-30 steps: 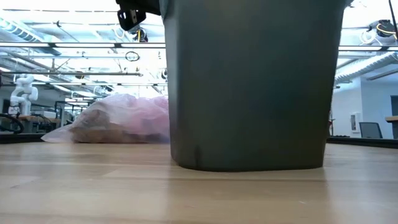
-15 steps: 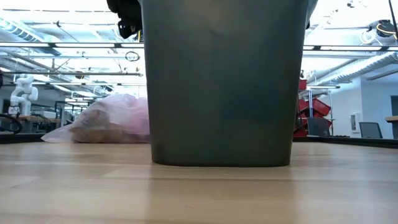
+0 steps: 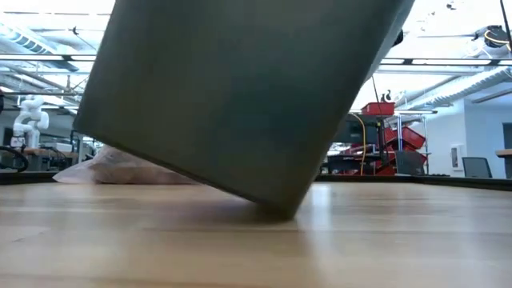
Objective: Place trash/remove bag and relplace
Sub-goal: Insert the new trash bag into the trash bin
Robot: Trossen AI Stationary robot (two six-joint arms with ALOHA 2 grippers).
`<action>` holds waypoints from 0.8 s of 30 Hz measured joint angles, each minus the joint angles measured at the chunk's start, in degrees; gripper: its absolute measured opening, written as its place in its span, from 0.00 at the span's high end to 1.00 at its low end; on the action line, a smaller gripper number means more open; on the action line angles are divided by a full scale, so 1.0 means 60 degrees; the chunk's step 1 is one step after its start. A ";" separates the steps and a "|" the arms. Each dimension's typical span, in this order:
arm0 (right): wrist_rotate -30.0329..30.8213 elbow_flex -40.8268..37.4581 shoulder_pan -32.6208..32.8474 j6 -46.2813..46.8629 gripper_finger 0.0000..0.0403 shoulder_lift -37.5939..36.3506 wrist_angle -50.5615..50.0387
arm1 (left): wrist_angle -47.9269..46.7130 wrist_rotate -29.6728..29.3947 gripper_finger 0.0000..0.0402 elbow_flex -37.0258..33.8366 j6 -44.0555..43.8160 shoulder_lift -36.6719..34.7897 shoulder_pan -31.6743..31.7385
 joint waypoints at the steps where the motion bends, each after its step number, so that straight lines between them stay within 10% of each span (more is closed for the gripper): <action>1: 0.0017 0.0000 0.0000 0.0025 1.00 -0.0018 -0.0004 | 0.0080 -0.0002 1.00 0.0000 0.0000 0.0000 0.0000; 24: 0.0628 0.0270 0.0477 0.0492 1.00 -0.1875 0.0879 | -0.0201 -0.0347 1.00 0.0532 -0.0080 -0.0226 0.0007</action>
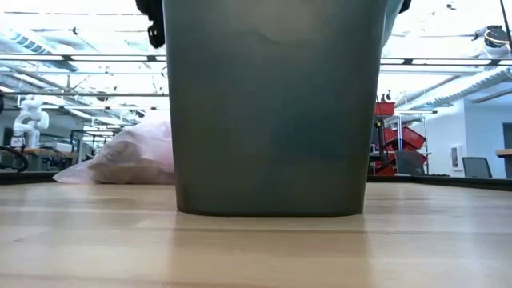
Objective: Place trash/remove bag and relplace
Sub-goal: Insert the new trash bag into the trash bin
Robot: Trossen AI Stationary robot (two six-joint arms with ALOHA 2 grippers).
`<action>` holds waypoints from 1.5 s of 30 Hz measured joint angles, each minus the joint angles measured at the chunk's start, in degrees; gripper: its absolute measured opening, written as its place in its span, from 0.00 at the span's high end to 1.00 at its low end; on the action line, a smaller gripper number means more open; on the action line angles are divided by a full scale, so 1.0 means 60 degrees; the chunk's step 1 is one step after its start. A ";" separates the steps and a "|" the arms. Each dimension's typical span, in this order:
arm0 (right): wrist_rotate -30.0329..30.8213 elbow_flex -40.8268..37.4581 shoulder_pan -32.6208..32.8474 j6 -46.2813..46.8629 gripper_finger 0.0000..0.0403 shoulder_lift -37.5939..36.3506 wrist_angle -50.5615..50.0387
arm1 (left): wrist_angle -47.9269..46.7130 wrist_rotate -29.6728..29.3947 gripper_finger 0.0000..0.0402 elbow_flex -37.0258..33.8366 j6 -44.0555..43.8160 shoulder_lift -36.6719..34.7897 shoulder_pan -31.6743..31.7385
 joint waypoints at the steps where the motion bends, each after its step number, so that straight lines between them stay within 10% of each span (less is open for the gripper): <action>1: -0.0114 0.0000 0.0175 0.0112 1.00 -0.0002 -0.0007 | 0.0006 0.0005 1.00 0.0083 -0.0132 -0.0089 0.0000; 45: 0.0883 -0.0557 0.1255 0.1953 1.00 0.0797 -0.0505 | -0.0187 0.0037 1.00 0.0178 -0.2569 -0.1110 -0.0513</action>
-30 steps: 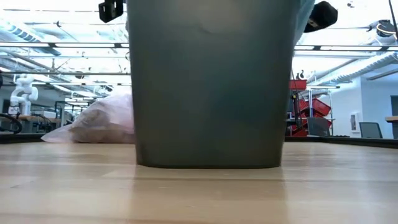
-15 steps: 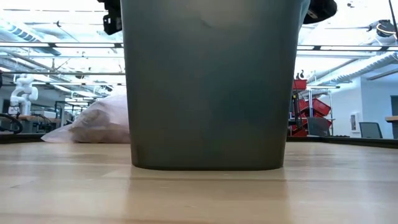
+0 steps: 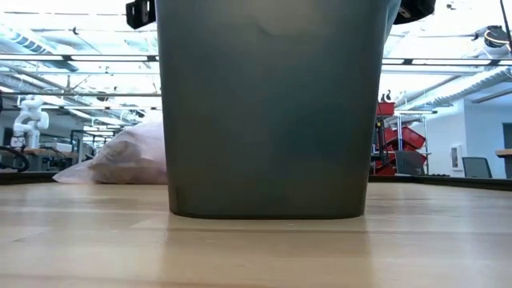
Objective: Place trash/remove bag and relplace
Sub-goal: Insert the new trash bag into the trash bin
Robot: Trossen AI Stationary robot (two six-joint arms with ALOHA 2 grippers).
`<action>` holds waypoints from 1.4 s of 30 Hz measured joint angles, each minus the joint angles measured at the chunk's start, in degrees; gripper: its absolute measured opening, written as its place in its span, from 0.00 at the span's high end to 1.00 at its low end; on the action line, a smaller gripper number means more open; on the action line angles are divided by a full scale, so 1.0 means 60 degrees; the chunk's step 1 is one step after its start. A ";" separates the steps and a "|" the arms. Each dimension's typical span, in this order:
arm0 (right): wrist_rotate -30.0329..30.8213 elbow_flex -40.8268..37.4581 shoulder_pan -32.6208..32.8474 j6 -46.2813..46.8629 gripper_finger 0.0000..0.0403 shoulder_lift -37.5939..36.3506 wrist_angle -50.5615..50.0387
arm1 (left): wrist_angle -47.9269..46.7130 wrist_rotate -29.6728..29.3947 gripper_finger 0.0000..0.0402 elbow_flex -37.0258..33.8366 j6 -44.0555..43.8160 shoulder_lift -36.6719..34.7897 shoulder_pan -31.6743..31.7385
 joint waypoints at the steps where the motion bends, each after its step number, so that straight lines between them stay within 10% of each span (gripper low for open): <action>1: 0.0049 0.0000 0.0001 -0.0001 1.00 0.0000 -0.0003 | -0.0096 -0.0010 1.00 0.0000 0.0066 0.0123 0.0003; 28: 0.0132 0.0000 0.0001 0.0071 1.00 -0.0006 -0.0054 | -0.0249 -0.0004 1.00 -0.0025 0.0643 0.2304 0.0033; 42: 0.0122 -0.0004 0.0034 -0.0485 1.00 -0.0052 -0.0830 | -0.2200 -0.0789 1.00 -0.0022 0.0551 0.0757 0.0339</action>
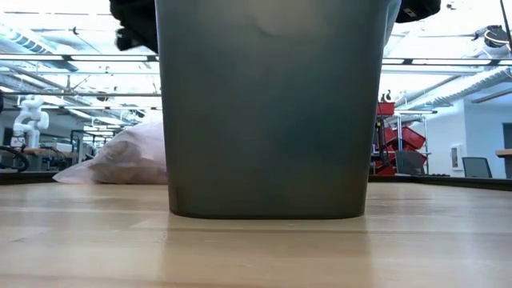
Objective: Place trash/remove bag and relplace
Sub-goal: Insert the new trash bag into the trash bin, then adjust the trash bin
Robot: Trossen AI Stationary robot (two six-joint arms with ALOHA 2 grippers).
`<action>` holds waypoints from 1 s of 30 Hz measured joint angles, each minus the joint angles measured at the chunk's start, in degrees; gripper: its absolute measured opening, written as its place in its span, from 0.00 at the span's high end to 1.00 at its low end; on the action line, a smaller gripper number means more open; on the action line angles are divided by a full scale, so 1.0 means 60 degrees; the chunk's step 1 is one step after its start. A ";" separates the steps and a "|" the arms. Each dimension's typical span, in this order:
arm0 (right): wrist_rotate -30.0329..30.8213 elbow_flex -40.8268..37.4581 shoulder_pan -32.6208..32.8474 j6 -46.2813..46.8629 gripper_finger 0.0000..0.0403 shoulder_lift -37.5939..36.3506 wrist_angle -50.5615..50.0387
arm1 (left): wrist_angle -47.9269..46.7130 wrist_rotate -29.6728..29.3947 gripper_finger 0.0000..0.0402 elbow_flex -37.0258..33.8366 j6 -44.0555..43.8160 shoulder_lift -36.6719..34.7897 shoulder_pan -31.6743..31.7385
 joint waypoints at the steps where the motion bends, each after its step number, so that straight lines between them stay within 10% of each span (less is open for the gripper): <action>1: 0.0011 0.0000 0.0011 -0.0064 1.00 -0.0046 -0.0092 | -0.0302 -0.0049 1.00 0.0000 -0.0101 -0.0214 0.0000; 12: -0.0037 0.0000 0.0038 -0.1567 1.00 -0.1295 -0.1109 | -0.0566 -0.1007 1.00 0.0000 -0.0420 -0.2647 -0.0171; 18: 0.0208 -0.0001 0.1026 -0.4624 1.00 -0.2235 0.2019 | 0.1178 -0.0205 1.00 0.0005 -0.0415 -0.3442 -0.0415; 30: -0.1260 -0.0040 0.2972 -0.4986 1.00 -0.0509 0.1512 | 0.2864 0.1806 1.00 -0.1955 -0.1051 -0.1728 -0.1927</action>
